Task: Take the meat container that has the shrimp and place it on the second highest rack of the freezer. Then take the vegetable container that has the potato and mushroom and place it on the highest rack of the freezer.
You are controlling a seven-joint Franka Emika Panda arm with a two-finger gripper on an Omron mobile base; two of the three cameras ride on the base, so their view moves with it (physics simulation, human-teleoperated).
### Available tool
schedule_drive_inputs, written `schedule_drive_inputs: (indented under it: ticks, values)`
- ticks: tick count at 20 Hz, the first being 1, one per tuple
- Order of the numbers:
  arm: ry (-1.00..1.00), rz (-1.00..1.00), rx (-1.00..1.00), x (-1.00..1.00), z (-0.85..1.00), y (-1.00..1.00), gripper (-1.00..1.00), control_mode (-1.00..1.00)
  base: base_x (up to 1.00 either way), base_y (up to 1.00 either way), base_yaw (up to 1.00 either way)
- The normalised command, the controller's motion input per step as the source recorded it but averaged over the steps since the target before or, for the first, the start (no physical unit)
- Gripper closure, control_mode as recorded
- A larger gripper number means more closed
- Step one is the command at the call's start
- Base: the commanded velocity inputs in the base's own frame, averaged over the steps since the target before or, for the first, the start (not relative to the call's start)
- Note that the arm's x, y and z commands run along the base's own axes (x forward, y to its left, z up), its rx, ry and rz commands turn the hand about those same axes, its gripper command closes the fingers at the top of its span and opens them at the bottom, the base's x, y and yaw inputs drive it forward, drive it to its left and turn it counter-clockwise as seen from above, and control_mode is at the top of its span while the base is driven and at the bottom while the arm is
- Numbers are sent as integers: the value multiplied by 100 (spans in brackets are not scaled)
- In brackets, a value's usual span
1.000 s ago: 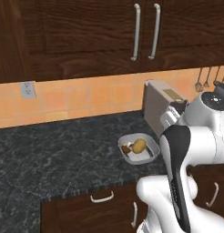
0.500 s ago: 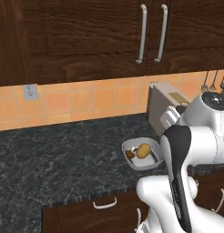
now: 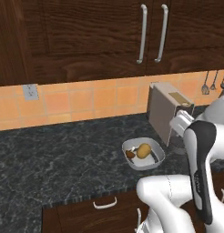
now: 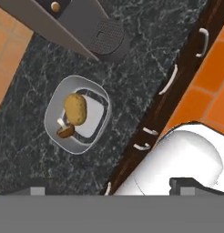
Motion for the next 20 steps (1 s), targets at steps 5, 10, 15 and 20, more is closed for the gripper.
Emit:
schedule_drive_inputs:
  ticks: [5,10,15,20]
  values:
    - [0,27,-9,44,-40,-1,-100,-100,0,0,0]
    - [0,5,-9,11,-66,0,-100,-100,0,0,0]
    - [0,-2,0,0,-35,-2,-100,-100,0,0,0]
    - [1,-3,0,13,-43,-10,-100,-100,0,0,0]
